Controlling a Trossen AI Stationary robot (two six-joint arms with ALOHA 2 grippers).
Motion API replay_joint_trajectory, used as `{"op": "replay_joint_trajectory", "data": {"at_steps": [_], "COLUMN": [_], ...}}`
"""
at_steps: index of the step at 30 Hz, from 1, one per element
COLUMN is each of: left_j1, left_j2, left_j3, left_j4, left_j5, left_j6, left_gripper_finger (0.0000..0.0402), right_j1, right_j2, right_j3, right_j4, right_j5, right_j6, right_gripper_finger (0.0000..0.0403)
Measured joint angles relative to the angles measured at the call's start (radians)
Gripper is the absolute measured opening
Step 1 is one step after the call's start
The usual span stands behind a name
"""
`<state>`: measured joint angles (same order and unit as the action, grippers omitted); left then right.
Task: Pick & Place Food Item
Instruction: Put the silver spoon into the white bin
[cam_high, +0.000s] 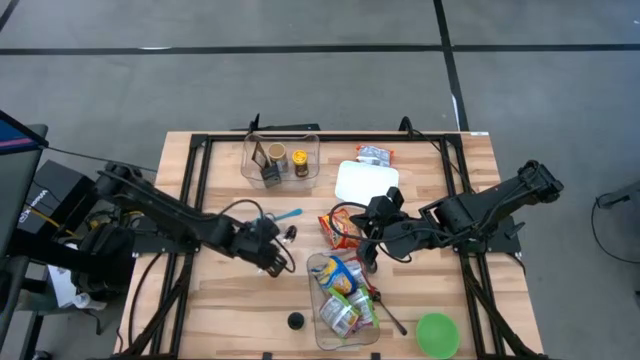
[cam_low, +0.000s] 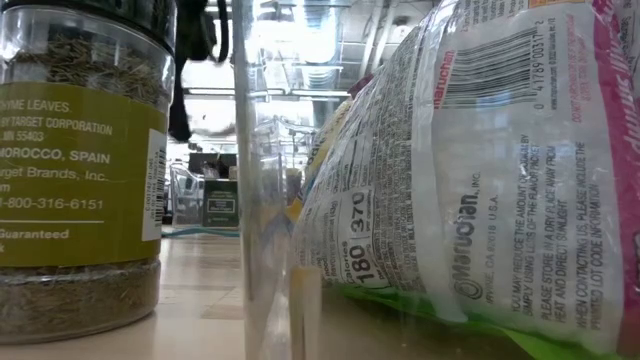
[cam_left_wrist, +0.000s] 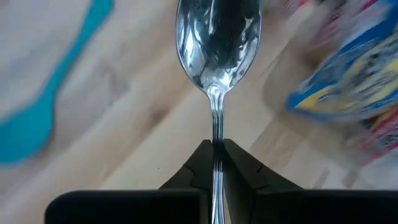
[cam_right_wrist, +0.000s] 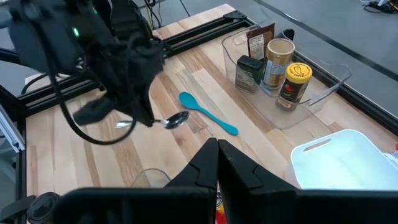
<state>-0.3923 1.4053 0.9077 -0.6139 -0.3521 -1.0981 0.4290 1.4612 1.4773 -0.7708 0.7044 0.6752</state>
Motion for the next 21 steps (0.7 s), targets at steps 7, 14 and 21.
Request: {"op": "replay_joint_trajectory", "data": {"at_steps": [7, 14, 21], "left_j1": [0.0, 0.025, 0.114], "left_j2": [-0.091, -0.109, -0.099], "left_j3": [0.002, 0.002, 0.003], "left_j4": [0.078, 0.128, 0.279], "left_j5": [-0.175, -0.295, -0.332], "left_j6": [0.226, 0.336, 0.467], "left_gripper_finger": [0.001, 0.001, 0.0009], "right_j1": [-0.01, -0.06, -0.122], "right_j2": [0.0, 0.0, 0.0], "right_j3": [0.0, 0.0, 0.0], "right_j4": [-0.001, -0.011, -0.083], "right_j5": [0.0, 0.0, -0.005], "right_j6": [0.043, 0.165, 0.278], "right_gripper_finger": [0.0001, 0.0001, 0.0001]}}
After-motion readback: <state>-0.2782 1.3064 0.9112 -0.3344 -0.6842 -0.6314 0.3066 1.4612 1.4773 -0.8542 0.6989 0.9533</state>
